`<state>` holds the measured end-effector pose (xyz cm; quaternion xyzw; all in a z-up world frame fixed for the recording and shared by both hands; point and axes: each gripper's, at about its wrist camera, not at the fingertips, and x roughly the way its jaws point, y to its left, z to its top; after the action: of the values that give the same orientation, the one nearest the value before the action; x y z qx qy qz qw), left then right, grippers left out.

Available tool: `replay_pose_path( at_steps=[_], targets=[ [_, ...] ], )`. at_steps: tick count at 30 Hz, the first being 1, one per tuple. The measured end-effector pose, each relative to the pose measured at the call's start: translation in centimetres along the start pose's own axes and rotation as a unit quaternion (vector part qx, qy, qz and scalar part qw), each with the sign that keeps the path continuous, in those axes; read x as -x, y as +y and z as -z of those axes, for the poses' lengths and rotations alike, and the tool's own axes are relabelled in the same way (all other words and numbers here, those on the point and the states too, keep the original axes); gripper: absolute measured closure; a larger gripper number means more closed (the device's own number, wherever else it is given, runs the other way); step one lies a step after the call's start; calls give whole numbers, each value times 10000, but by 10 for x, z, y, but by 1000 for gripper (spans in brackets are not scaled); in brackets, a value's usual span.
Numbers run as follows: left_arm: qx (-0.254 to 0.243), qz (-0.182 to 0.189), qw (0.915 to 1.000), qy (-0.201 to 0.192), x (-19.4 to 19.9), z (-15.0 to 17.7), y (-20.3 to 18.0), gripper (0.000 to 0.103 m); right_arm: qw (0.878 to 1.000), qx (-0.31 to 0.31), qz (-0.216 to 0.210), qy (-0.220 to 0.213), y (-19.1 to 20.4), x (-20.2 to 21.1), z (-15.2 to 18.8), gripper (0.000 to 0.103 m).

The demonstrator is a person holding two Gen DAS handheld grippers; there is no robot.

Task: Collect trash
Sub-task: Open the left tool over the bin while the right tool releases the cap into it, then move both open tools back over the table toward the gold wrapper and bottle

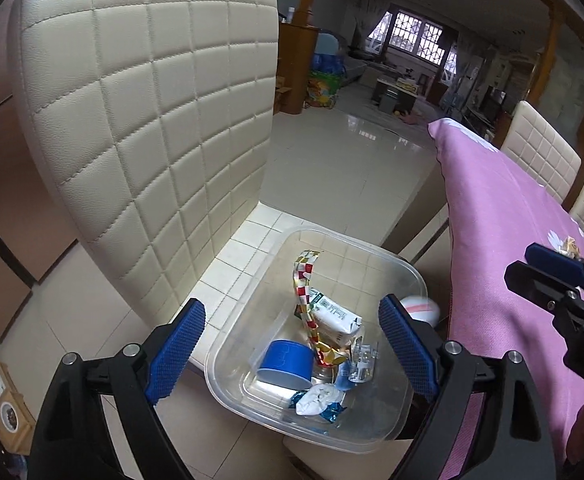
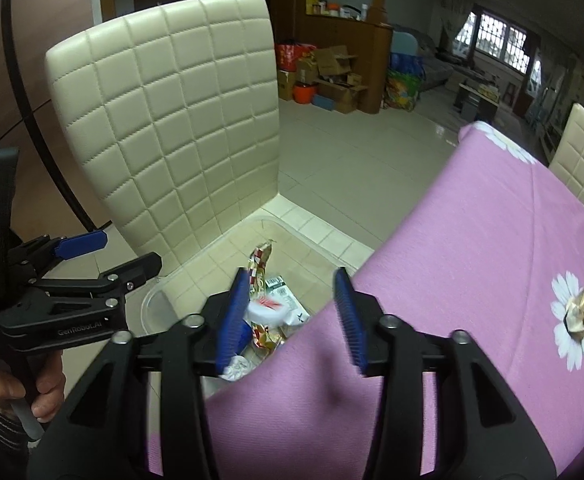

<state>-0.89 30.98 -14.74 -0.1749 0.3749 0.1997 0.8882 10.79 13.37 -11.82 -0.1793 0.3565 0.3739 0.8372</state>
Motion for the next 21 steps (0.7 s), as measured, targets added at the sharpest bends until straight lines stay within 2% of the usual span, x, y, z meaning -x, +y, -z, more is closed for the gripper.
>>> replay_pose_path(
  at_steps=[1, 10, 21],
  targets=[
    [-9, 3, 10000, -1, 1, 0, -1, 17, 10000, -20, 10, -27, 0, 1, 0, 36],
    [-154, 118, 9998, 20, 0, 2, -13, 17, 9996, -269, 106, -33, -15, 8, 8, 36],
    [-527, 122, 9983, -206, 20, 2, -42, 17, 9993, -320, 134, -127, -22, 23, 17, 36]
  ],
)
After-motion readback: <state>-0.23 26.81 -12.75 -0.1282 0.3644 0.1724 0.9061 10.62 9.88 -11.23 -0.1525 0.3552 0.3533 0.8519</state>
